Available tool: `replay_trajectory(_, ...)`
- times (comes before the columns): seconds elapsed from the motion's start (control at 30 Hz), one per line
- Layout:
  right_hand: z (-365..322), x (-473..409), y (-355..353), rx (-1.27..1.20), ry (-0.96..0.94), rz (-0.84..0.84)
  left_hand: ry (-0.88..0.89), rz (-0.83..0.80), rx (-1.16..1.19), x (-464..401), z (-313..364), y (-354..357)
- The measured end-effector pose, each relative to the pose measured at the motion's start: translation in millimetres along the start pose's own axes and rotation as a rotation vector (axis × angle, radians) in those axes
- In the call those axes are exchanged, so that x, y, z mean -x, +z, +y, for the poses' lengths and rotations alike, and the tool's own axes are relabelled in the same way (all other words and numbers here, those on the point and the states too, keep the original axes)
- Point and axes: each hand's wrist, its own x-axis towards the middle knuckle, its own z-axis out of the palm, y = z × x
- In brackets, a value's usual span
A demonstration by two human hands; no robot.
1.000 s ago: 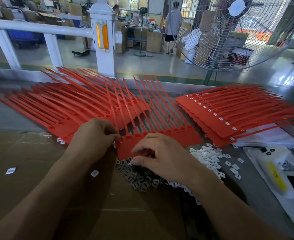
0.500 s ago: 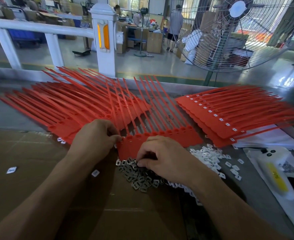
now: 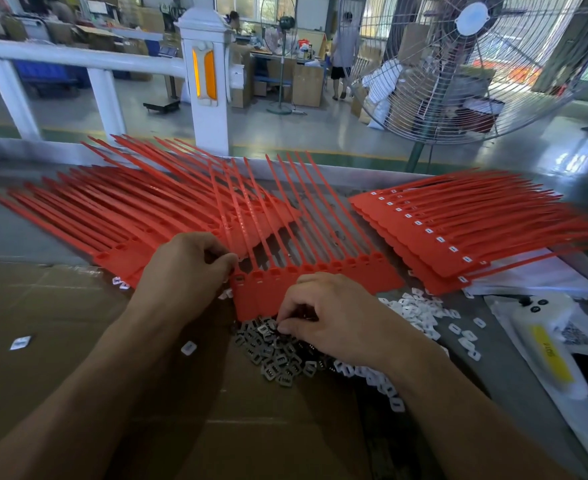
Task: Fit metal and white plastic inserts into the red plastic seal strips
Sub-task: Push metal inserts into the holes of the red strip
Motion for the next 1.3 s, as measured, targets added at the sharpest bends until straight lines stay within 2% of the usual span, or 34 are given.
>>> replay_trajectory(0.17,2,0,3,-0.060,0.011,0.064,0.064,0.032,0.121,2,4,3)
replay_trajectory(0.47,8,-2,0,-0.633,0.302,0.291,0.378,-0.103,0.196,11,19,7)
replay_trajectory(0.57,7,-4,0,-0.757,0.343,0.297,0.430,-0.138,0.245,15,23,13)
replay_trajectory(0.7,5,-5,2,-0.816,0.350,0.279,0.542,-0.144,0.249,20,28,18)
replay_trajectory(0.83,3,-5,2,-0.821,0.346,0.270,0.554,-0.082,0.258,19,28,18)
replay_trajectory(1.0,3,-4,2,-0.828,0.333,0.275,0.645,-0.089,0.174,20,31,15)
replay_trajectory(1.2,4,-5,3,-0.813,0.333,0.280,0.674,-0.070,0.079,21,33,8)
replay_trajectory(1.3,6,-4,2,-0.741,0.334,0.326,0.598,-0.023,0.035,18,31,6)
